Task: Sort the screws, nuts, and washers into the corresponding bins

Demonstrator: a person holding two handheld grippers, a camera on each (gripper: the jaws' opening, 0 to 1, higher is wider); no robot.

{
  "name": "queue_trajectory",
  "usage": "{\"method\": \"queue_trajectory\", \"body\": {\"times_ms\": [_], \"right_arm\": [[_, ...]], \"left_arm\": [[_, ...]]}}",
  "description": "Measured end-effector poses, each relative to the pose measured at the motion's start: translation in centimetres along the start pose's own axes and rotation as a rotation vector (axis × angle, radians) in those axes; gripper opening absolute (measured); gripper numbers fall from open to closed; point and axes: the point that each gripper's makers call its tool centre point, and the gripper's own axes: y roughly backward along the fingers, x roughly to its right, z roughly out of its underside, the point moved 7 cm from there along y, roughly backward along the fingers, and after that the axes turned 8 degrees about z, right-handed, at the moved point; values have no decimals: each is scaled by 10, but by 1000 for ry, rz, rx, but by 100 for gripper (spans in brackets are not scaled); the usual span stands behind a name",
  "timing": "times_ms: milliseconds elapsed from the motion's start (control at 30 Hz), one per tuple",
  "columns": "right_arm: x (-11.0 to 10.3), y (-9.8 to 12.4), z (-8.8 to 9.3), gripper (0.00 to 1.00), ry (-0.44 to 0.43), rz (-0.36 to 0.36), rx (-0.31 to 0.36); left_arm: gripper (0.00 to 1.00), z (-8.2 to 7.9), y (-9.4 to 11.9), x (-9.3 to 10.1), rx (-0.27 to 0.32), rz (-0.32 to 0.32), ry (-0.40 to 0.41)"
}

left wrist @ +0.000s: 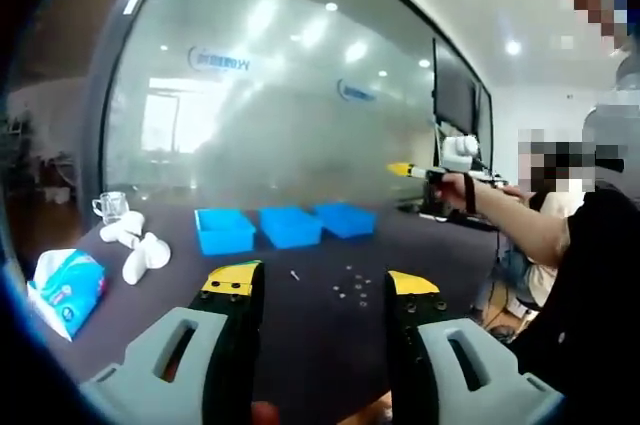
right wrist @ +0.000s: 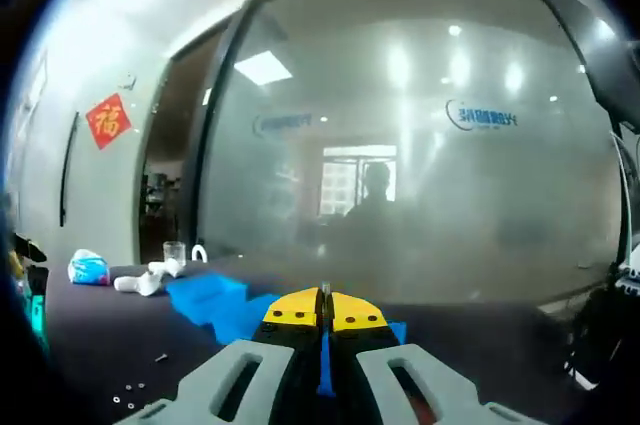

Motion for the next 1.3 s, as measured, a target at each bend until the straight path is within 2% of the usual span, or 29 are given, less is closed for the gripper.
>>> {"method": "queue_trajectory", "body": {"times_ms": [300, 600, 967, 1033, 1133, 1300], "right_arm": [[1, -60, 16, 0, 60, 28, -80], [0, -91, 28, 0, 58, 43, -125], [2, -102, 31, 0, 74, 38, -138], [2, -101, 29, 5, 53, 37, -126], [0, -97, 27, 23, 43, 30, -120], [-4, -88, 23, 25, 51, 17, -107]], "left_arm": [[46, 3, 11, -6, 8, -33, 11], [46, 3, 18, -11, 13, -61, 16], [46, 4, 21, -10, 18, -67, 18], [46, 3, 21, -9, 19, -67, 16], [46, 2, 21, -9, 19, -68, 14], [46, 2, 20, -7, 19, -63, 13]]}}
